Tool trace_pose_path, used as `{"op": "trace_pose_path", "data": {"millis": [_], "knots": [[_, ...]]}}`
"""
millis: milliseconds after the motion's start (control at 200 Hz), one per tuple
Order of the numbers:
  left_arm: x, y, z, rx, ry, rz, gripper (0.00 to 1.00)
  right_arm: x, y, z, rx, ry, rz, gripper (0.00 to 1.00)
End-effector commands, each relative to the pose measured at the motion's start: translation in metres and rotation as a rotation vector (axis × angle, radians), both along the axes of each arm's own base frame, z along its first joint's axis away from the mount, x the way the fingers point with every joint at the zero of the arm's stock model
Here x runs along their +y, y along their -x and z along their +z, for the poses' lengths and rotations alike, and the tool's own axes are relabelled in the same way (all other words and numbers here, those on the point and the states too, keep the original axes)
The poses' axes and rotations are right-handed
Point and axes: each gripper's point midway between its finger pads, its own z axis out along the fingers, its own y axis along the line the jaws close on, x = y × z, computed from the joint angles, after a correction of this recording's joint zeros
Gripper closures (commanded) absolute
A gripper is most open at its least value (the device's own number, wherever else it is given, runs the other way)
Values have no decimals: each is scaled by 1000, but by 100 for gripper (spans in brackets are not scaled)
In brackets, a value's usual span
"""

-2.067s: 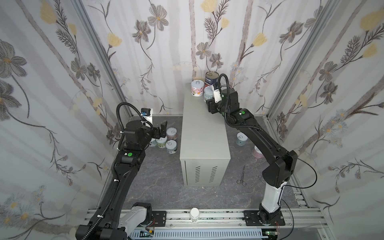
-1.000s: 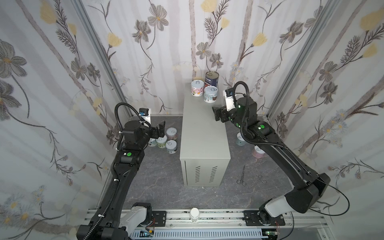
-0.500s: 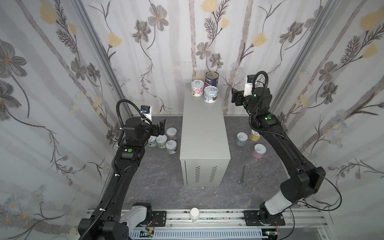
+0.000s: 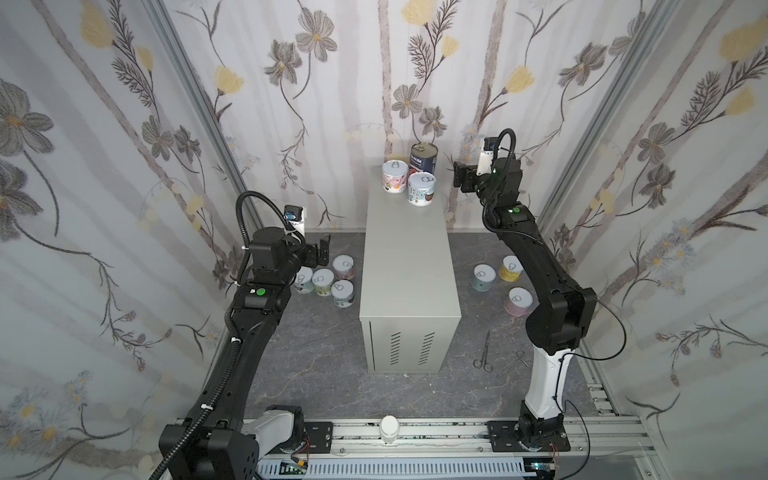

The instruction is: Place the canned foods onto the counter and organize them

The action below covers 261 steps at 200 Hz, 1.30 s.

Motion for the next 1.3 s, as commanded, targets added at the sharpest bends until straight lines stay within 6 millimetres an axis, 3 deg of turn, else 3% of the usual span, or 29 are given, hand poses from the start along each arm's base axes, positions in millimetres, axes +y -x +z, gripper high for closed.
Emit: {"op": "trace_pose_path", "data": {"millis": [0,565,1299], "knots": [[0,-3,8,-14,-3,0,0,13,-5,4,-21,-29,70,12],[1,-5,2,2,-25,1,0,42,-15,-5,-15,-59,192,9],[2,-4,-2,10,-33,4,0,53,-12,-2,-23,-62,218,8]]}}
